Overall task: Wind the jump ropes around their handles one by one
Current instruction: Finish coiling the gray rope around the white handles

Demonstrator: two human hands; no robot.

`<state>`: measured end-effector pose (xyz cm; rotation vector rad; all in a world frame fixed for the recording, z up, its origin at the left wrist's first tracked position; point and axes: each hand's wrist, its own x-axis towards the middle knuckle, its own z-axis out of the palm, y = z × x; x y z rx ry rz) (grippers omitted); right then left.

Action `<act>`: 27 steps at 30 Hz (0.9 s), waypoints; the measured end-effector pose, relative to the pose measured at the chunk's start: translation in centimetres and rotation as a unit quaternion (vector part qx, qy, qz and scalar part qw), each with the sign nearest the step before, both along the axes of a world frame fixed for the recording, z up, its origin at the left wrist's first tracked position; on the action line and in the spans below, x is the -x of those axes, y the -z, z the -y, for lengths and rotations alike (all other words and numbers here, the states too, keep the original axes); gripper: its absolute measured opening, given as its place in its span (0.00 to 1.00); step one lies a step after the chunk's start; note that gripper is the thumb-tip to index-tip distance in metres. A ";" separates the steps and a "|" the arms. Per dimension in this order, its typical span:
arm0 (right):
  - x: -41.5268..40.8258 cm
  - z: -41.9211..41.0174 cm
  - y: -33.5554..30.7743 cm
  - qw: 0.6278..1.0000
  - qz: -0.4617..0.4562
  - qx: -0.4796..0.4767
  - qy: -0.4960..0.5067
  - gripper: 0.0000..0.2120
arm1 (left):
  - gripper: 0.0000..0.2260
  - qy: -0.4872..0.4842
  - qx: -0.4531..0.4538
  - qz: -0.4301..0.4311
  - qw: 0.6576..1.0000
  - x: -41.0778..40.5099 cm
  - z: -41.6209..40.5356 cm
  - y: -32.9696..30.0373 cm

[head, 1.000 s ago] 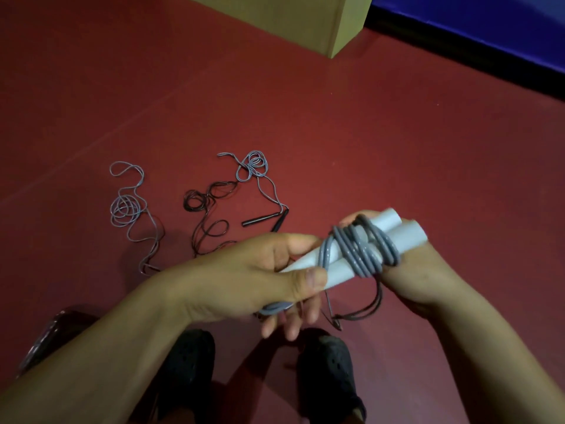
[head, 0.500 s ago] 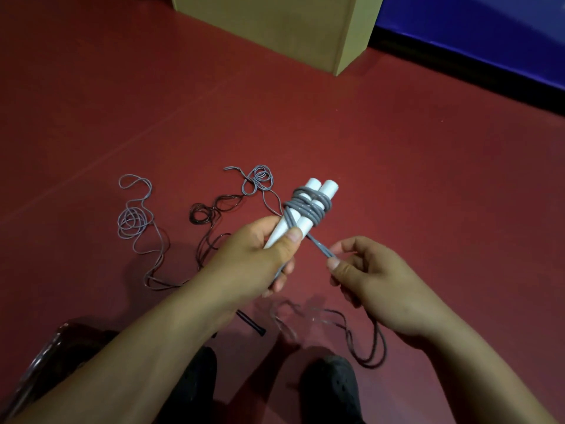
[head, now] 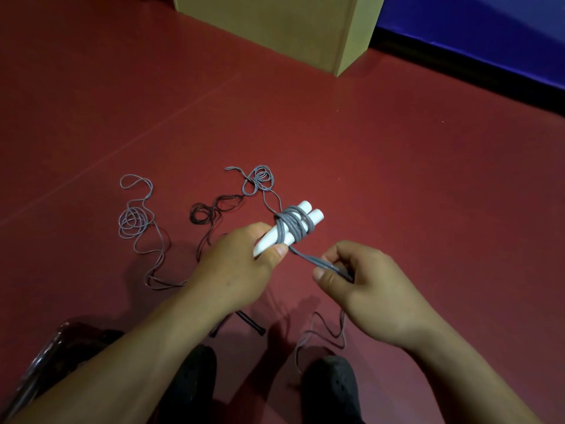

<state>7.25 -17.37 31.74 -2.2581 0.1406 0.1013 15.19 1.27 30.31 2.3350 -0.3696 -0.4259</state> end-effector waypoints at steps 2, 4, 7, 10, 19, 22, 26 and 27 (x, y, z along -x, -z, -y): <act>0.2 -0.3 0.2 0.999 0.039 0.028 -0.012 0.06 | 0.05 0.002 -0.022 -0.001 1.000 -0.1 -0.1 0.1; 0.3 -0.5 0.5 0.994 0.077 0.069 -0.029 0.06 | 0.06 0.004 -0.048 -0.001 0.999 -0.1 -0.1 0.0; 0.3 -0.4 1.0 0.988 0.119 0.095 -0.017 0.04 | 0.14 0.019 -0.087 -0.008 0.996 0.0 -0.1 0.0; 0.2 0.0 1.2 0.984 0.136 0.113 0.024 0.05 | 0.17 0.081 -0.080 -0.050 0.992 0.0 -0.1 -0.2; -0.2 0.4 0.5 0.983 0.016 0.061 0.173 0.18 | 0.11 0.223 -0.057 -0.122 0.966 0.5 -0.3 -0.2; -0.5 0.9 0.2 0.976 -0.029 -0.125 0.179 0.18 | 0.10 0.235 -0.018 -0.156 0.959 0.5 -0.2 -0.8; -0.6 1.6 -0.5 0.919 -0.091 -0.345 0.168 0.16 | 0.10 0.267 0.049 -0.221 0.937 0.8 -0.1 -1.4; -0.7 1.8 -0.7 0.908 -0.100 -0.374 0.163 0.15 | 0.09 0.273 0.077 -0.249 0.926 1.0 -0.1 -1.7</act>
